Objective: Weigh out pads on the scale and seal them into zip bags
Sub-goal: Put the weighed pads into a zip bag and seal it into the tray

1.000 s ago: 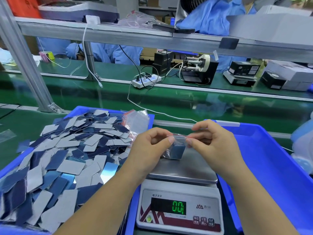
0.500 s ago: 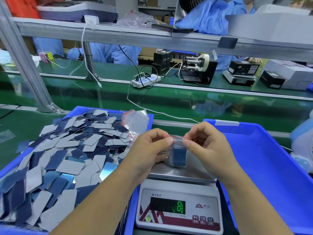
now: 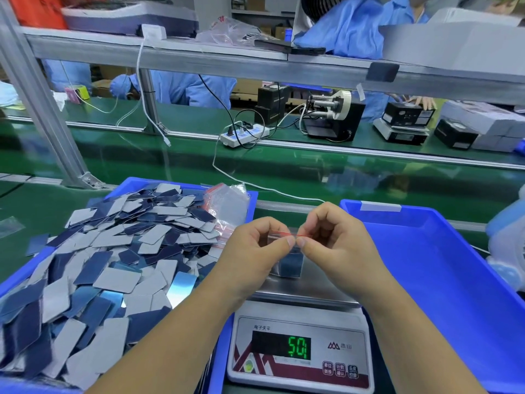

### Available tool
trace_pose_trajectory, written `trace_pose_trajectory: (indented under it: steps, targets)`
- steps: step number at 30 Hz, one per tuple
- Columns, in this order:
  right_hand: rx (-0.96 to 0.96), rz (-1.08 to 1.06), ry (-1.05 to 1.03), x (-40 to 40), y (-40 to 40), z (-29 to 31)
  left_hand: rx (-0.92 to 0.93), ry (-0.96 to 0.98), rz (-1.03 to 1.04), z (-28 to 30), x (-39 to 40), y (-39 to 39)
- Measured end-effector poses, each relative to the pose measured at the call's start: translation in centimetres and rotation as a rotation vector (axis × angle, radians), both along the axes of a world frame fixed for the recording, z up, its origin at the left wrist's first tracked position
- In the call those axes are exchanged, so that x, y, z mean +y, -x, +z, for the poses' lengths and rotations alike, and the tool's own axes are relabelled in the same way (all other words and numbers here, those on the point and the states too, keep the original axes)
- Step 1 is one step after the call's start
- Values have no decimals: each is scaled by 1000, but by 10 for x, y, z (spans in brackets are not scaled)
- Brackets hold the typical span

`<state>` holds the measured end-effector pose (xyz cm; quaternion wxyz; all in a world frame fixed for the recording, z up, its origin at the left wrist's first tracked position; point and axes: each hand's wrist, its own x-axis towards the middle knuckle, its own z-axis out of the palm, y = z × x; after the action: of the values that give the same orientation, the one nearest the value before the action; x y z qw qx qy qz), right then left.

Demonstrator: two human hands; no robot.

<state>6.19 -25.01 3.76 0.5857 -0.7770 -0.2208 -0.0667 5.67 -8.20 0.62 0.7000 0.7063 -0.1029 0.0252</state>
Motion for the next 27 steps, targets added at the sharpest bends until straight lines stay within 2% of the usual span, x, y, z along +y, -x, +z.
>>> trace_pose_trajectory:
  steps: [6,12,15,18,23,27]
  targets:
    - [23,-9,42,-22,-3,6,76,65,9,6,6,-1]
    - [28,10,44,-31,-4,8,67,10,7,10,7,0]
    - [17,45,223,-27,-3,12,32,11,13,11,5,-1]
    - [-101,5,489,-21,-4,15,24,-5,2,11,1,1]
    - [-403,-228,480,-14,-12,17,5,19,104,20,4,-3]
    - [-481,-67,643,-14,-7,-3,14,17,92,30,19,1]
